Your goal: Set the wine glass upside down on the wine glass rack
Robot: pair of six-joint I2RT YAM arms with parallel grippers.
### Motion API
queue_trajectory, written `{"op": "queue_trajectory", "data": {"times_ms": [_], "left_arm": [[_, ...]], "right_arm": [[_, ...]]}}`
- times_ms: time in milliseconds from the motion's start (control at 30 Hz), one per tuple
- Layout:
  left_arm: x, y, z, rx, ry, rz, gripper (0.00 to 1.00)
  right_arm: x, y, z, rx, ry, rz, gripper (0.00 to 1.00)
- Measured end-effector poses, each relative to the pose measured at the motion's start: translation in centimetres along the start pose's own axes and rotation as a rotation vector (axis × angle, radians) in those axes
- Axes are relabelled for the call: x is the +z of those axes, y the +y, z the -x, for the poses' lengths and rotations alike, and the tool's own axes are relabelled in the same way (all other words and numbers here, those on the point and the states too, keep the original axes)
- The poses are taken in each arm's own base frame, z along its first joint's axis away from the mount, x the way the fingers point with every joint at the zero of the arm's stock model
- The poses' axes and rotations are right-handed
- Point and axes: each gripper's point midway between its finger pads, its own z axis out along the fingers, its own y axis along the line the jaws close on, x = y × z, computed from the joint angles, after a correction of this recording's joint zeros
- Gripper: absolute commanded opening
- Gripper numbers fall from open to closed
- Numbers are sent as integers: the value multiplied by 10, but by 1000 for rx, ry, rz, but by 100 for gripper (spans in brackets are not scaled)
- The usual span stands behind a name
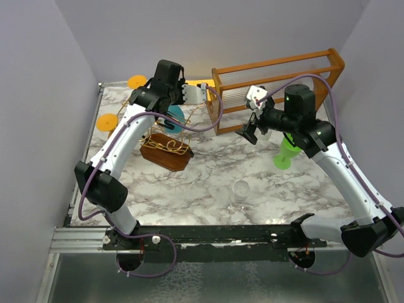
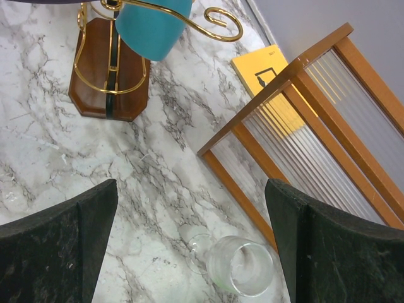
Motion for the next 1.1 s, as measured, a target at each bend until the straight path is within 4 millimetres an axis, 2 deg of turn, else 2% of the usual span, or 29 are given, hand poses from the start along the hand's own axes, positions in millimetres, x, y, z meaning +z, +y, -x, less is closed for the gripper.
{"op": "queue_trajectory", "data": {"times_ms": [300, 467, 600, 833, 1100], "left_arm": [[4, 14, 3, -55, -6, 78, 2], [3, 26, -2, -82, 30, 142, 2], [5, 29, -7, -89, 63, 162, 2], [24, 17, -16, -92, 148, 139, 2], [22, 13, -27, -135, 205, 147, 2]], "right_arm": [[0, 0, 0, 0, 0, 0, 100], [0, 0, 0, 0, 0, 0, 100], [0, 0, 0, 0, 0, 0, 100], [0, 0, 0, 0, 0, 0, 100], [0, 0, 0, 0, 1, 0, 100]]}}
